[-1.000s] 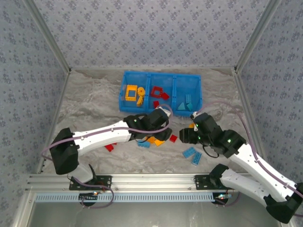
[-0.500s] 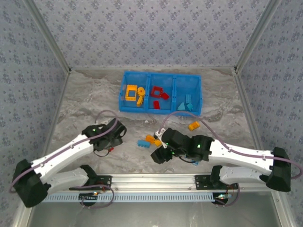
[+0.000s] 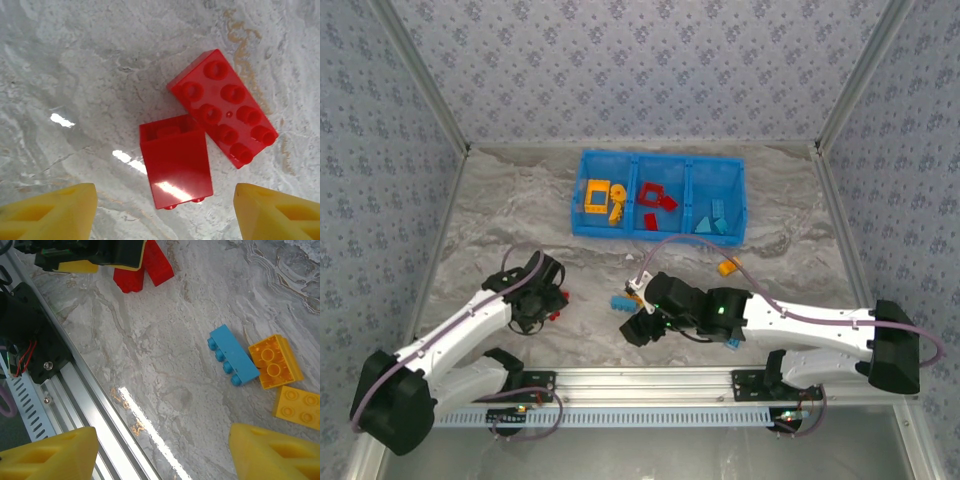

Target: Sort the legos into containers by color

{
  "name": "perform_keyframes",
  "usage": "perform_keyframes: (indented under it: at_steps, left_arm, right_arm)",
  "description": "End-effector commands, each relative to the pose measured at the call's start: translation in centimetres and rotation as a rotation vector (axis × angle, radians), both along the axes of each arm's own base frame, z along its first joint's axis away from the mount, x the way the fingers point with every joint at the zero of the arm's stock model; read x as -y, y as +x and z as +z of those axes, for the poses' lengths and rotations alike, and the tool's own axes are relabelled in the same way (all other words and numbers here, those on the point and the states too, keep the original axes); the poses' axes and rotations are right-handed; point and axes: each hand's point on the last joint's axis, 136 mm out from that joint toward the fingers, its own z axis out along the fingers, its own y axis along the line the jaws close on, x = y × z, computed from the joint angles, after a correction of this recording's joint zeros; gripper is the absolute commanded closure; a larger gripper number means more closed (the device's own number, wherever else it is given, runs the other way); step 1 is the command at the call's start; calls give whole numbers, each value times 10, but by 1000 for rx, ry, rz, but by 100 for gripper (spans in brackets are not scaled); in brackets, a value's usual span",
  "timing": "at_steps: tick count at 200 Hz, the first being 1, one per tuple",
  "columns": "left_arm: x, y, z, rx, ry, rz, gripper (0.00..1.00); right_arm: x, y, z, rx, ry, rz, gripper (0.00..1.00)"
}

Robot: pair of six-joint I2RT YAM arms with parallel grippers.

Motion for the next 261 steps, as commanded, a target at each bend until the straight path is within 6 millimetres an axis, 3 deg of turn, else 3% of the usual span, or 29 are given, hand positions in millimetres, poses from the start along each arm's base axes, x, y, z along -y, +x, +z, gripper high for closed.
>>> perform_keyframes:
  at_steps: [1, 42, 104, 143, 166, 184, 204, 228, 246, 261]
  left_arm:
    - [4, 4, 0, 10, -29, -11, 27]
    - [-2, -6, -21, -51, -15, 11, 37]
    - [-9, -6, -31, -56, 15, 13, 49]
    - [-14, -8, -36, -34, 29, 1, 69]
    - [-14, -5, -25, -15, 31, -6, 78]
    - [-10, 1, 8, 53, 43, -55, 81]
    - [17, 17, 58, 156, 3, -160, 81]
    - [69, 47, 105, 233, -22, -335, 80]
    - [119, 72, 126, 274, -59, -469, 80]
    - [158, 93, 135, 291, -81, -566, 80]
  right_arm:
    - [-8, 4, 11, 32, 21, 4, 28]
    - [-11, 4, 11, 26, 27, 7, 28]
    - [-14, 4, 12, 20, 26, 10, 28]
    - [-16, 5, 13, 20, 32, 6, 29]
    - [-17, 8, 23, 38, 46, 3, 30]
    - [-16, 11, 45, 79, 88, -9, 30]
    - [-7, 23, 87, 171, 176, -58, 29]
    - [16, 50, 135, 293, 260, -187, 25]
    - [39, 73, 152, 365, 249, -306, 21]
    - [55, 90, 152, 394, 183, -390, 17]
